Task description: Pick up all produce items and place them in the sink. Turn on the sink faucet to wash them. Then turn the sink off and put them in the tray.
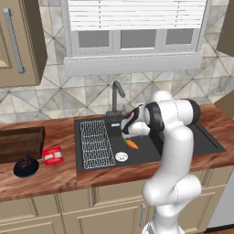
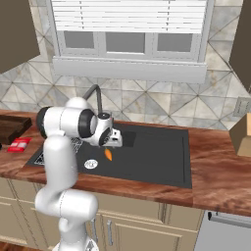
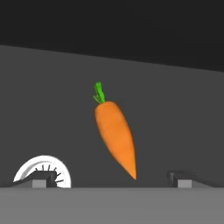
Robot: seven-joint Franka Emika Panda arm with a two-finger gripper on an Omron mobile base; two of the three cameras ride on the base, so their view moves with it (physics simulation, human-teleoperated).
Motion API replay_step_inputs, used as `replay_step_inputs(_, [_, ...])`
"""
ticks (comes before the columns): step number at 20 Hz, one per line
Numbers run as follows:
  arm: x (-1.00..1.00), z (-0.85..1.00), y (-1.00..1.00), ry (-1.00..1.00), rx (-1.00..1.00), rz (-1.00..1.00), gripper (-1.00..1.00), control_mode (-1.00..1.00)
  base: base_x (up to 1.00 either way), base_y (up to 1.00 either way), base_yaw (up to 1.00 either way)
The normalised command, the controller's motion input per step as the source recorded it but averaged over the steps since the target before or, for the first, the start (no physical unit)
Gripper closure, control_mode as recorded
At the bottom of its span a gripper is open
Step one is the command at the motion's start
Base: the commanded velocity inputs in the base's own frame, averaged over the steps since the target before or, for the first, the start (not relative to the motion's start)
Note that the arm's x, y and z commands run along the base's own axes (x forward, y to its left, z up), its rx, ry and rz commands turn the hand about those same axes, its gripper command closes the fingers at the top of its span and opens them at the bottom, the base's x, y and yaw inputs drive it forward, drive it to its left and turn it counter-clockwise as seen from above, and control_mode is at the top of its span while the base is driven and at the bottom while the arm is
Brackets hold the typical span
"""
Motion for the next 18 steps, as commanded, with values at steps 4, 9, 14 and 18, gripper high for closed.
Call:
replay_step_inputs(4, [0.18,-0.29,0.0,0.06,0.0,0.0,-1.0,-1.0,0.0,0.0,0.0])
replay_step_inputs(9, [0.13,-0.29,0.0,0.05,0.0,0.0,-1.0,-1.0,0.0,0.0,0.0])
replay_step_inputs(14, [0.14,-0.28,0.0,0.05,0.0,0.0,-1.0,-1.0,0.0,0.0,0.0])
replay_step_inputs(18, [0.15,-0.27,0.0,0.05,0.0,0.0,-1.0,-1.0,0.0,0.0,0.0])
